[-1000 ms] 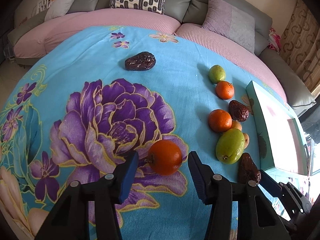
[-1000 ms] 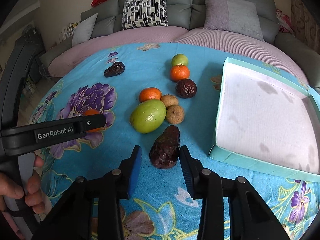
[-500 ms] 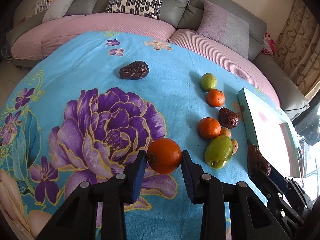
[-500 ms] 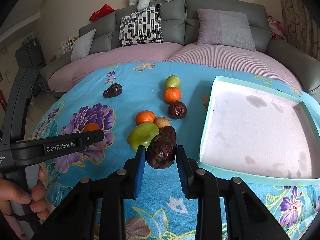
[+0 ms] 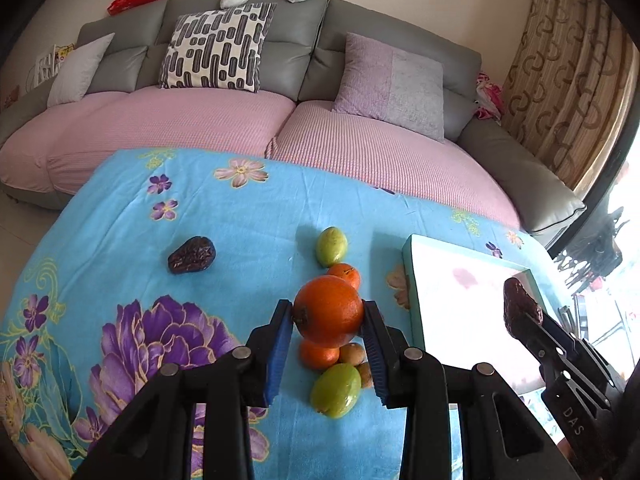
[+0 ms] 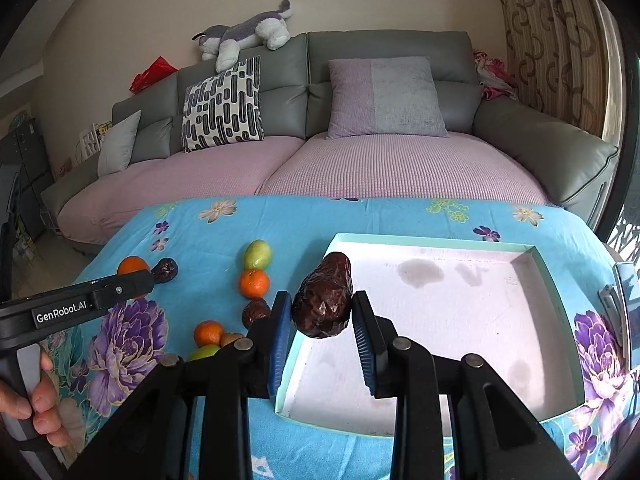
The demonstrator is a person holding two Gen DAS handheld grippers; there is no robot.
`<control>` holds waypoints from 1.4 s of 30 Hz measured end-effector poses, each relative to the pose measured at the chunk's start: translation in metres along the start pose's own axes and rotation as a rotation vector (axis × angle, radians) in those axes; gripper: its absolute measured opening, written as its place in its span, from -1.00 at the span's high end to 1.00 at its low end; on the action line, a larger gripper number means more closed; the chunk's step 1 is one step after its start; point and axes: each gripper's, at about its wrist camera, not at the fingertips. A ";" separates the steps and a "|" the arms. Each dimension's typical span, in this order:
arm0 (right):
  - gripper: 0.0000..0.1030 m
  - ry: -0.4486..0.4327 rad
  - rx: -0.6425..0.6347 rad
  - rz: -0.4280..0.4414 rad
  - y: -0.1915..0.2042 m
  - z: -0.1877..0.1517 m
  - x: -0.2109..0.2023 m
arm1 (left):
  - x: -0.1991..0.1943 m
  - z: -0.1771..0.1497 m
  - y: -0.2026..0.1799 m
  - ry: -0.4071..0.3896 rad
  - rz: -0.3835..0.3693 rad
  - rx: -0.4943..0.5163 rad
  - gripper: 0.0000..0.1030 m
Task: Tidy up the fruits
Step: 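Carry the date and mandarin over the white tray with both tools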
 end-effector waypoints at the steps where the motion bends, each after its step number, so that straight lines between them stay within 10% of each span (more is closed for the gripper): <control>1: 0.37 -0.008 0.011 -0.014 -0.006 0.005 0.000 | 0.002 0.004 -0.007 -0.002 -0.012 0.015 0.28; 23: 0.37 0.014 0.249 -0.475 -0.183 -0.013 -0.006 | 0.069 -0.019 -0.163 0.087 -0.232 0.310 0.27; 42: 0.37 0.177 0.236 -0.448 -0.186 -0.049 0.036 | 0.109 -0.068 -0.165 0.238 -0.215 0.341 0.27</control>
Point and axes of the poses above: each gripper's, at about its wrist camera, not at the fingertips, and x roughly the way its jaws point, y to its left, z to its top, and after that the axes turned 14 degrees about -y, right-handed
